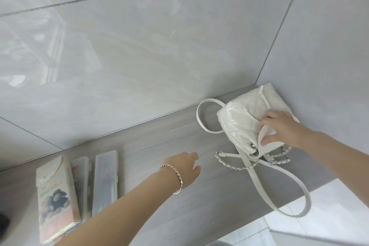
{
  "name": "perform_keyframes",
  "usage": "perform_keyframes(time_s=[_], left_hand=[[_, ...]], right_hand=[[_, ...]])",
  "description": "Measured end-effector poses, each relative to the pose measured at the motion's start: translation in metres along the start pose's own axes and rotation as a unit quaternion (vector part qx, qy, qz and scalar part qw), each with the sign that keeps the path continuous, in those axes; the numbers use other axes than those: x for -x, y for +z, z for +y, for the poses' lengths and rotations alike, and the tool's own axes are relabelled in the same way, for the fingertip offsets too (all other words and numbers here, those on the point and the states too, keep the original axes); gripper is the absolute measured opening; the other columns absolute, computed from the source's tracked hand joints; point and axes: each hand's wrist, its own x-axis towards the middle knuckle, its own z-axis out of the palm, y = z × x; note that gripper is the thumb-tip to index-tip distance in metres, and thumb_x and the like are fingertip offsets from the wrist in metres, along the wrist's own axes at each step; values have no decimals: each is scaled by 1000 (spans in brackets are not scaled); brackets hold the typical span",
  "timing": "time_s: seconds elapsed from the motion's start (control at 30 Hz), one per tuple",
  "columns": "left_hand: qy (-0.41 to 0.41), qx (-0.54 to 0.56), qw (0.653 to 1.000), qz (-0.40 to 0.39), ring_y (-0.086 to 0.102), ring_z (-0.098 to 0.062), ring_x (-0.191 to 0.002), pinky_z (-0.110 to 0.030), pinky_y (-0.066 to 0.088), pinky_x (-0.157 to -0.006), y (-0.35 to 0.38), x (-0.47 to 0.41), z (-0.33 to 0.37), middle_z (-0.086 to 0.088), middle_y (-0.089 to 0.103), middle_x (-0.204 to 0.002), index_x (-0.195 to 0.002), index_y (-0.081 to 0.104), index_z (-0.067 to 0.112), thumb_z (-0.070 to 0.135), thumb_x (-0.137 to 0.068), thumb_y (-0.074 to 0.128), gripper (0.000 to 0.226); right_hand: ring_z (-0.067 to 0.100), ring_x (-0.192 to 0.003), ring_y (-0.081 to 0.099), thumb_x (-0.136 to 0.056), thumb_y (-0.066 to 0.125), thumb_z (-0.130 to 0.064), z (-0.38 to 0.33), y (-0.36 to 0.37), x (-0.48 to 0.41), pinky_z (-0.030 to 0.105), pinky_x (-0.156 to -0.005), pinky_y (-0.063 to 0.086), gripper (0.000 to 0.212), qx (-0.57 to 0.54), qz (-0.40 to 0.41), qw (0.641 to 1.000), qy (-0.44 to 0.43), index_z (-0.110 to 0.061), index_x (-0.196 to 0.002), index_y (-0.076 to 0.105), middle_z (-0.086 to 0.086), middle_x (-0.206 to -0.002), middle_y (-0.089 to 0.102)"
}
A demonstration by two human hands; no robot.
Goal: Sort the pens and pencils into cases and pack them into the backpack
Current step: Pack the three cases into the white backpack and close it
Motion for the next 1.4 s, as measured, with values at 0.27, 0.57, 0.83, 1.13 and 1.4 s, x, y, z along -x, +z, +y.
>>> perform_keyframes(time_s=[0.27,0.57,0.83,1.13,1.4], left_hand=[[54,199,970,128,61,-11,-100,-30,48,-90,-16,23,8,10,60,-106,-121,51,28,34,-91,47,31],[28,123,952,280,56,-15,-67,-21,32,-52,-37,78,-19,10,43,-66,-68,42,25,75,-63,34,51],[-78,292,915,268,27,-12,-43,-21,21,-45,19,83,-89,3,27,-43,-52,27,22,46,-83,59,50],[-212,459,832,227,32,-15,-53,-27,24,-51,71,80,-112,5,32,-51,-51,33,18,49,-78,51,45],[-260,419,853,174,34,-17,-55,-29,25,-51,69,64,-117,3,33,-54,-54,30,17,39,-89,51,46]], right_hand=[[-8,-70,45,-56,84,-37,-59,-14,-1,16,-70,24,40,-74,15,992,-103,-34,-54,44,-16,-55,44],[16,-73,45,-58,83,-38,-205,-30,-11,27,-63,33,39,-192,-65,957,-207,-30,-51,46,-8,-60,43],[6,-81,51,-72,76,-29,-261,41,-34,16,-74,40,22,-242,-41,949,-197,-13,-86,70,-10,-80,56],[11,-97,55,-75,65,-37,-255,140,18,24,-87,40,18,-144,256,946,-135,-19,-74,63,-4,-102,68],[16,-102,53,-79,61,-31,-261,152,15,29,-85,39,17,-153,294,940,-82,-22,-69,71,0,-107,69]])
